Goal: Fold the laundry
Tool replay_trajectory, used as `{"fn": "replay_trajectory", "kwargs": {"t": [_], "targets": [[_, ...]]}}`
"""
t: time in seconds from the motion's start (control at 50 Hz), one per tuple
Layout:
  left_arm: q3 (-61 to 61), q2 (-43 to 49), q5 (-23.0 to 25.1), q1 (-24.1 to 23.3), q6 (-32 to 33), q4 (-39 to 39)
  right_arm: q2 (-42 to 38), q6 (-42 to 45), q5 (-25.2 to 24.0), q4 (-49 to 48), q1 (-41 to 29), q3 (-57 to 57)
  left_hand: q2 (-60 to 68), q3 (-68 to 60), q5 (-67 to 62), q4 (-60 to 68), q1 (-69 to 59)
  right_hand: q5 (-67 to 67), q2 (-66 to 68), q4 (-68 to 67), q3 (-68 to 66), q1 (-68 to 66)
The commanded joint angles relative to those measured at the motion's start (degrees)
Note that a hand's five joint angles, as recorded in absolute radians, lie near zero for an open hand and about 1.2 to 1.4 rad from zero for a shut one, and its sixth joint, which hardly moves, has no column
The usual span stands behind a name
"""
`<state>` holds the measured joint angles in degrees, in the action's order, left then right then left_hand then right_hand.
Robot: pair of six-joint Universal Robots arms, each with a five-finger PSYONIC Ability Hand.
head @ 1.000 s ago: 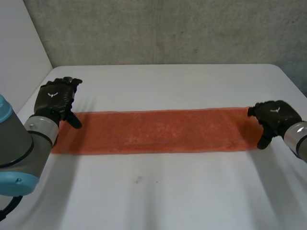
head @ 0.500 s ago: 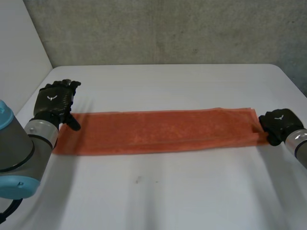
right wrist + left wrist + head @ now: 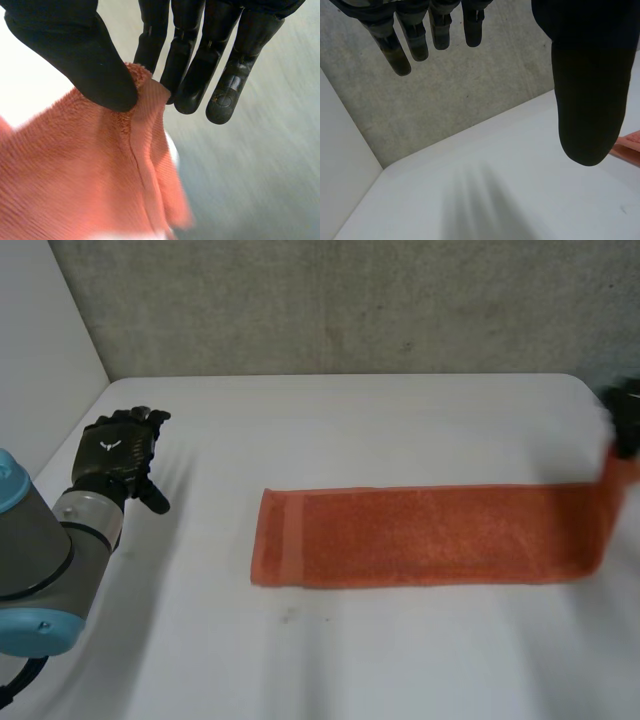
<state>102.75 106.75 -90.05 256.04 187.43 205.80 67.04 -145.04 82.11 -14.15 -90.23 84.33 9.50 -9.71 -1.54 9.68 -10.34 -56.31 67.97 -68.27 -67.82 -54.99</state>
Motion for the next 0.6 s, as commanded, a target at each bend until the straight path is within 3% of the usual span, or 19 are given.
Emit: {"fn": "replay_trajectory", "kwargs": {"t": [0.02,0.04,0.08,0.2,0.34,0.36,0.38,0.4,0.42,0.5,0.6], "targets": [[0.4,-0.4,-0.2,-0.4,-0.1,0.0,-0.2,-2.2,-7.9,-3.2,-20.2,-2.1,0.5,-0.3,1.5,0.4,0.3,-13.7,12.0,-11.7,-12.2,-25.0],[0.4,-0.4,-0.2,-0.4,-0.1,0.0,-0.2,-2.2,-7.9,-3.2,-20.2,-2.2,0.5,-0.3,1.5,0.4,0.3,-13.7,12.0,-11.7,-12.2,-25.0],[0.6,-0.6,-0.3,-0.4,-0.1,0.0,-3.6,-2.2,-11.4,-3.6,-28.6,-3.7,0.5,-0.3,1.5,0.4,0.3,-13.7,12.0,-11.7,-12.2,-25.0],[0.8,-0.6,-0.2,-0.5,-0.1,0.0,-12.5,-1.9,-15.0,-1.9,-38.7,-5.5,0.5,-0.3,1.5,0.4,0.3,-13.7,12.0,-11.7,-12.2,-25.0],[0.9,-0.6,-0.1,-1.7,-0.1,-0.1,-19.6,0.8,-14.3,2.5,-42.0,-7.9,0.5,-0.3,1.5,0.4,0.3,-13.7,12.0,-11.7,-12.2,-25.0],[0.9,-0.6,-0.1,-2.5,-0.1,-0.1,-19.7,1.9,-13.6,3.5,-42.0,-8.4,0.5,-0.3,1.5,0.4,0.3,2.1,-3.7,4.0,3.6,-9.3],[0.9,-0.6,0.0,-3.2,-0.1,-0.1,-19.0,2.4,-12.3,4.3,-41.8,-8.8,0.5,-0.3,1.5,0.4,0.3,30.4,-32.0,32.3,31.9,19.1],[0.9,-0.6,0.0,-3.2,-0.1,-0.1,-19.0,2.4,-12.2,4.3,-41.8,-8.8,0.5,-0.3,1.5,0.4,0.3,30.7,-32.3,32.6,32.2,19.3],[0.8,-0.7,0.1,-4.2,-0.1,-0.1,-17.6,2.1,-10.4,4.5,-41.6,-9.0,0.5,-0.3,1.5,0.4,0.3,54.0,-55.6,55.9,55.5,42.7],[0.0,-0.7,0.1,-6.9,-0.1,0.0,-14.0,0.6,-6.5,4.5,-40.9,-8.8,0.5,-0.3,1.5,0.4,0.3,56.3,-58.0,58.3,57.8,45.0],[-3.3,-0.7,0.1,-14.1,-0.2,0.2,-6.8,-9.7,-3.9,4.7,-35.6,-4.6,0.5,-0.3,1.5,0.4,0.3,56.3,-58.0,58.3,57.8,45.0]]}}
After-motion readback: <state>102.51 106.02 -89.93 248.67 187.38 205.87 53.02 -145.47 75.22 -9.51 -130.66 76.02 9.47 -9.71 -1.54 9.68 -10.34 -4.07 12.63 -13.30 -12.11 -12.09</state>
